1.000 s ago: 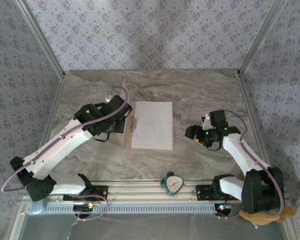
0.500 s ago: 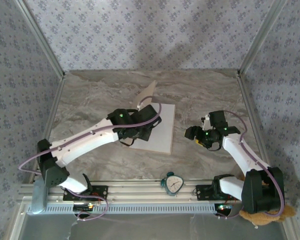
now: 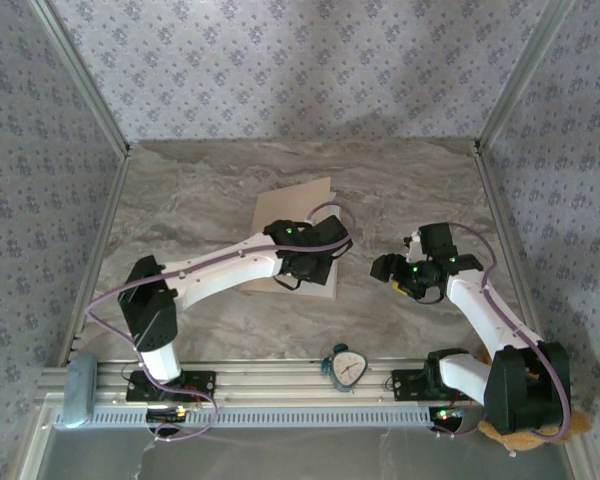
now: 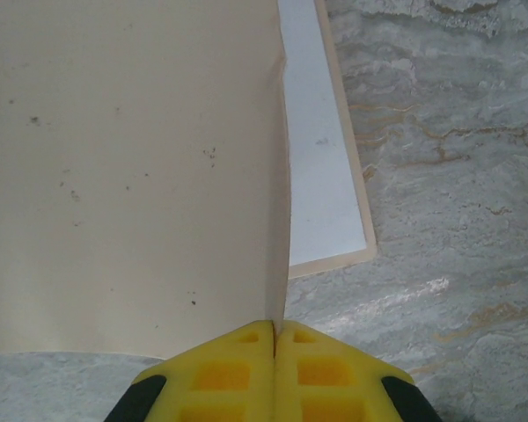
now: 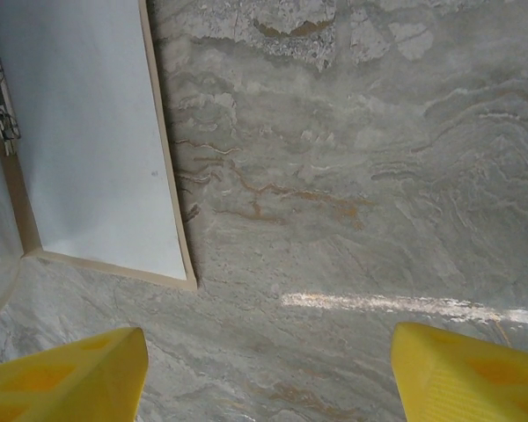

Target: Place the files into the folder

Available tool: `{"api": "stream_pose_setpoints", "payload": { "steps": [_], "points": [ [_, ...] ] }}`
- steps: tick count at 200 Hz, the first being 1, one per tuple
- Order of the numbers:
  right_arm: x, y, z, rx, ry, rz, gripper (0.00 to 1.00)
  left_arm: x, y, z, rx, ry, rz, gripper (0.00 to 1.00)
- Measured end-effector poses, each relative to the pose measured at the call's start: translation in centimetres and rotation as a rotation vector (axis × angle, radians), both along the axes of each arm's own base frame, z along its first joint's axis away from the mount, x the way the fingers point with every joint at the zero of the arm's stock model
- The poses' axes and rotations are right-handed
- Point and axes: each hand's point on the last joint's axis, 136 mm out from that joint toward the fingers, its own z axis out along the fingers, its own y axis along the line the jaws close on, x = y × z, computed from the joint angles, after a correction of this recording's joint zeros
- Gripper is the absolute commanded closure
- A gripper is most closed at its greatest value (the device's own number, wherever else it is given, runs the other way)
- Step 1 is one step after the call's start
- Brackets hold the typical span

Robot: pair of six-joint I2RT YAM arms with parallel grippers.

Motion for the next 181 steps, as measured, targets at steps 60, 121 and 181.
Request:
{"api": "stream_pose_setpoints", "payload": {
  "steps": [60, 121, 181],
  "points": [
    [-0.4, -0.1, 0.0, -0.002, 0.012, -0.007, 0.25, 1.5, -3.2, -4.2, 0.04, 0.041, 0.011, 0.99],
    [-0.5, -0.2, 0.1, -0.009, 0.009, -0.01, 0.24, 2.6, -5.7, -6.2, 0.041, 0.06, 0.008, 0.71],
    [-0.7, -0.6, 0.5, -0.018, -0.003, -0.021, 0.24, 3.7, -8.1, -2.9, -0.05, 0.019, -0.002, 0.54]
  ]
}}
